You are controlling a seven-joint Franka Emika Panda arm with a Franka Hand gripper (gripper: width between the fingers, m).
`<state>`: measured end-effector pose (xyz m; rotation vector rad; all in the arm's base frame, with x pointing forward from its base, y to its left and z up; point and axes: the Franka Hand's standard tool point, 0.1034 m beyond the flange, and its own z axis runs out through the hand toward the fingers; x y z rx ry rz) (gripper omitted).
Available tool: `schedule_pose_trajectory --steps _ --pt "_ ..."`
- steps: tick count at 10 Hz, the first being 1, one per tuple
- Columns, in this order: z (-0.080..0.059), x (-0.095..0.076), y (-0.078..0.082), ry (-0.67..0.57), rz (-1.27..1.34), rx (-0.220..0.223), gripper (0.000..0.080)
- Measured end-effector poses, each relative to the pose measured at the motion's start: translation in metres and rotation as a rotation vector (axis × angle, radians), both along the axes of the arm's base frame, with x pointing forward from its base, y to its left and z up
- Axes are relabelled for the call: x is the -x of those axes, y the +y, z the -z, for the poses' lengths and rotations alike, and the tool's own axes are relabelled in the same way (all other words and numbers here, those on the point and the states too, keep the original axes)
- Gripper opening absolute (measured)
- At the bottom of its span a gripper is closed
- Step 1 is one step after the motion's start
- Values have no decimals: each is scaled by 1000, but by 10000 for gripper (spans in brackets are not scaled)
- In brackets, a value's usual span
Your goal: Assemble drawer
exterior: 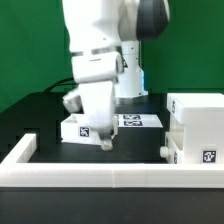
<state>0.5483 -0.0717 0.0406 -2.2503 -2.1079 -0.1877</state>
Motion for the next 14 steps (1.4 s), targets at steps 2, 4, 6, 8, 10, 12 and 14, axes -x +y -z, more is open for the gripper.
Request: schedule_pose_trajectory --steps 2,4,6,8,10,12,14 --pt "-16 25 -18 5 38 20 648" --pt "-23 46 -32 8 62 33 648" --pt "-22 46 -31 16 111 28 648" --pt "-21 46 -30 27 213 22 648" --pt "-21 46 -30 42 351 14 648" --pt "-20 51 -29 31 535 -1 648" --pt "-14 76 -20 48 768 -17 648"
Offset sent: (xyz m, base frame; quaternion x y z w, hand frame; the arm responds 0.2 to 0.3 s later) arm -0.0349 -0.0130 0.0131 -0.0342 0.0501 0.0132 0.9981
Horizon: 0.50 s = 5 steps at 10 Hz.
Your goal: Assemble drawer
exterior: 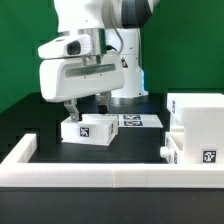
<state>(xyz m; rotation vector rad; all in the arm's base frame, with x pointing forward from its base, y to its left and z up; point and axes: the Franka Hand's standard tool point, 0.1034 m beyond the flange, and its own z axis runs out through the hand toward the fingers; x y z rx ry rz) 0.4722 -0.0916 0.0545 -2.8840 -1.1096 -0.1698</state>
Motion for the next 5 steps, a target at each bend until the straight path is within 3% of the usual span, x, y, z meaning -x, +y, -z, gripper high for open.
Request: schedule_pose_trajectory --steps 2,5 --pt "5 10 9 29 243 -35 648" --pt "5 10 12 44 418 -62 648"
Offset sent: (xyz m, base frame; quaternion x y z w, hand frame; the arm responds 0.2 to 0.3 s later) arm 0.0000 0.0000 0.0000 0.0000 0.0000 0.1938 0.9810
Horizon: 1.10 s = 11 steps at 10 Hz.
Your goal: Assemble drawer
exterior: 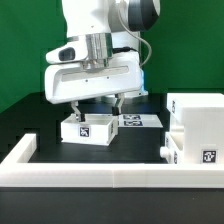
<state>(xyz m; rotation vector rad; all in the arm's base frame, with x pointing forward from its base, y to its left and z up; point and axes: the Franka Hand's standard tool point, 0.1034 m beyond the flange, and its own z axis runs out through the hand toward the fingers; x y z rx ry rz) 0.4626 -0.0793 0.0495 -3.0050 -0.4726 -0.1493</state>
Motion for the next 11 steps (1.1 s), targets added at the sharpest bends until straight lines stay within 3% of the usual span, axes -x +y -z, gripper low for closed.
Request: schedule_pose_trajectory --steps 4,7,9,11 --pt "2 8 2 30 372 -41 648" --pt "5 10 19 63 608 -68 648" --pt "13 17 32 59 660 -69 648" --pt "30 24 33 28 621 -57 648"
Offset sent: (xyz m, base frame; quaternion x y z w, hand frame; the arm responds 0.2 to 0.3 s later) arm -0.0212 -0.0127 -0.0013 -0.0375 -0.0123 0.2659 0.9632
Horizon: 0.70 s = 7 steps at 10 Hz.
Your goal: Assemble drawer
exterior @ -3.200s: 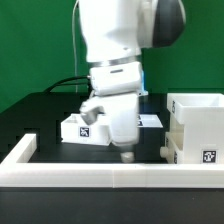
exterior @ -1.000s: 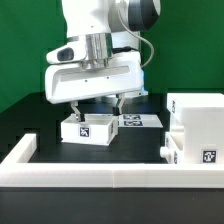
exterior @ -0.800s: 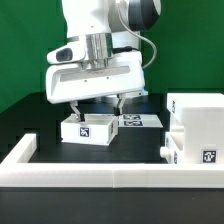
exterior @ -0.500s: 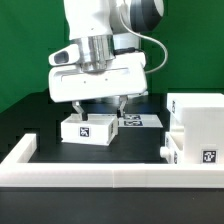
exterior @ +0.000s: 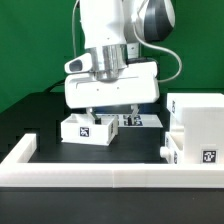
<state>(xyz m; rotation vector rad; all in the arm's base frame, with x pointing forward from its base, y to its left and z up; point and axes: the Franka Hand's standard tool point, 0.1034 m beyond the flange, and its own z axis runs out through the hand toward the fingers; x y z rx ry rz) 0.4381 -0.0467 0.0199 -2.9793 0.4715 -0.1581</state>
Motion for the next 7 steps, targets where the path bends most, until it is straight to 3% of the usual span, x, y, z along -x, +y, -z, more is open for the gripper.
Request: schedule_pose_trajectory --steps 2,5,6,7 --pt "12 7 2 -2 -50 7 648" --pt "14 7 3 -7 -71 11 615" --pt "14 7 3 -7 -74 11 440" --pt "15 7 3 -7 -75 11 440"
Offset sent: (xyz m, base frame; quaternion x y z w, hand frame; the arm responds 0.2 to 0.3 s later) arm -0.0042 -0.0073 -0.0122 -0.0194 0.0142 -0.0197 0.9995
